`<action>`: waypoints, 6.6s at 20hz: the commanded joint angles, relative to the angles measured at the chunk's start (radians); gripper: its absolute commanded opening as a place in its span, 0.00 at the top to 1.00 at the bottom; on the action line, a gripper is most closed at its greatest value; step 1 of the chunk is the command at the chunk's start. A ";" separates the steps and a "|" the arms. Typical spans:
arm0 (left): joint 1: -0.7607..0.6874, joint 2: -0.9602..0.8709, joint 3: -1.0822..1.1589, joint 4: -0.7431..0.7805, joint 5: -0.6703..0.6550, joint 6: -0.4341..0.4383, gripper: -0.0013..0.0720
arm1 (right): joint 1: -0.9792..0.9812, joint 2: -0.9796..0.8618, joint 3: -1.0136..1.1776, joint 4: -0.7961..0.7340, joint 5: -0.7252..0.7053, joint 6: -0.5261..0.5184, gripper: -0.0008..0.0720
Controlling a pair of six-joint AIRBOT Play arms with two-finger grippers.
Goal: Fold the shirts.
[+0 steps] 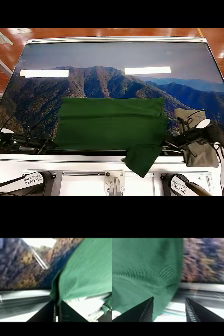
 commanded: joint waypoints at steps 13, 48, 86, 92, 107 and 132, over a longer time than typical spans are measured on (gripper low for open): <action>-0.002 0.010 0.042 -0.025 0.003 0.056 0.93 | 0.059 0.038 -0.083 0.101 -0.048 -0.034 0.92; -0.296 -0.465 1.027 0.113 -0.169 -0.339 0.31 | 0.093 -0.420 0.734 0.085 -0.173 0.093 0.12; -1.283 -0.690 1.135 -0.487 0.423 -0.244 0.93 | 0.103 0.172 0.735 0.273 0.222 0.275 0.92; -1.312 -0.727 1.142 -0.581 0.446 -0.241 0.93 | 0.103 0.190 0.735 0.373 0.243 0.305 0.92; -0.571 -0.268 1.142 -0.398 0.232 -0.182 0.93 | 0.834 -0.285 0.735 0.461 -0.477 0.334 0.92; -0.493 -0.210 1.141 -0.139 -0.036 -0.112 0.93 | 0.423 -0.317 0.721 -0.021 0.150 0.436 0.06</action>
